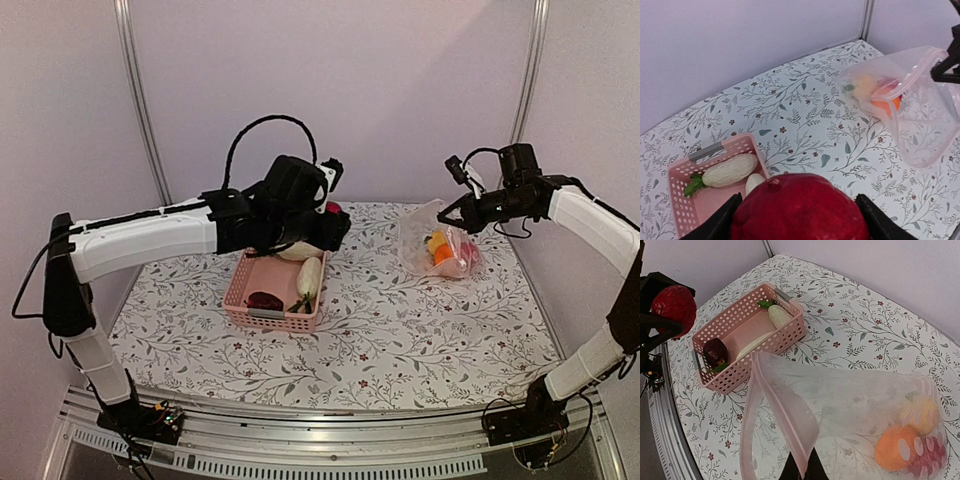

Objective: Place the food in the zip-top bag and seal the zipper
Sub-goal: Place the fake fruit in the zipper food storage bag.

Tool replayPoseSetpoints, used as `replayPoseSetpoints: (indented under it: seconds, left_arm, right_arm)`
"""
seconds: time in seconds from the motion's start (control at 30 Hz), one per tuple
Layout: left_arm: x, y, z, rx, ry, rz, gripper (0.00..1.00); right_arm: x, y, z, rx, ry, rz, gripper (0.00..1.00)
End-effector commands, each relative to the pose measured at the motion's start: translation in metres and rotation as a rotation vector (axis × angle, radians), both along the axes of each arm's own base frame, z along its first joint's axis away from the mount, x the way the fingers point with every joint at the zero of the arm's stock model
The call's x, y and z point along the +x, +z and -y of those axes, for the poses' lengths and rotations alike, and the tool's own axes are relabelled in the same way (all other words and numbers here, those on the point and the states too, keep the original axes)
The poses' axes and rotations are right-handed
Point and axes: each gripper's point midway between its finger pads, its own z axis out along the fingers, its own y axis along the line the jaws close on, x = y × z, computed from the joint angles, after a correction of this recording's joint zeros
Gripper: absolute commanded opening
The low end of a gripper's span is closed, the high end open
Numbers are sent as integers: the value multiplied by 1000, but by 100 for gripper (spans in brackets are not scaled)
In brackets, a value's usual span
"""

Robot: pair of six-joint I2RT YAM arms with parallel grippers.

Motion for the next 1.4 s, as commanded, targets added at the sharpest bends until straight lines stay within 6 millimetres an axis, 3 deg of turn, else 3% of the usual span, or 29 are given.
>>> replayPoseSetpoints:
  seconds: [0.0,0.17,0.53,0.7,0.87,1.07,1.23,1.37]
  left_arm:
    - [-50,56,50,-160,-262,128,68]
    - [-86,89,81,-275,-411,248,68]
    - [-143,91,127,-294,-648,322,68]
    - [-134,82,147,-212,-642,364,69]
    - [-102,60,157,-52,-526,400,70]
    - [-72,49,149,90,-378,461,92]
    - [-67,72,149,95,-348,519,100]
    - [-80,103,137,-17,-344,527,100]
  right_arm:
    - [-14,12,-16,-31,54,-26,0]
    - [-28,14,-33,-65,98,-60,0]
    - [-56,37,-48,-54,190,-62,0]
    - [-67,49,-48,-41,216,-65,0]
    - [-75,53,-46,-39,226,-66,0]
    - [-76,57,-44,-40,215,-57,0]
    - [-69,58,-43,-55,186,-53,0]
    - [-56,52,-40,-79,142,-60,0]
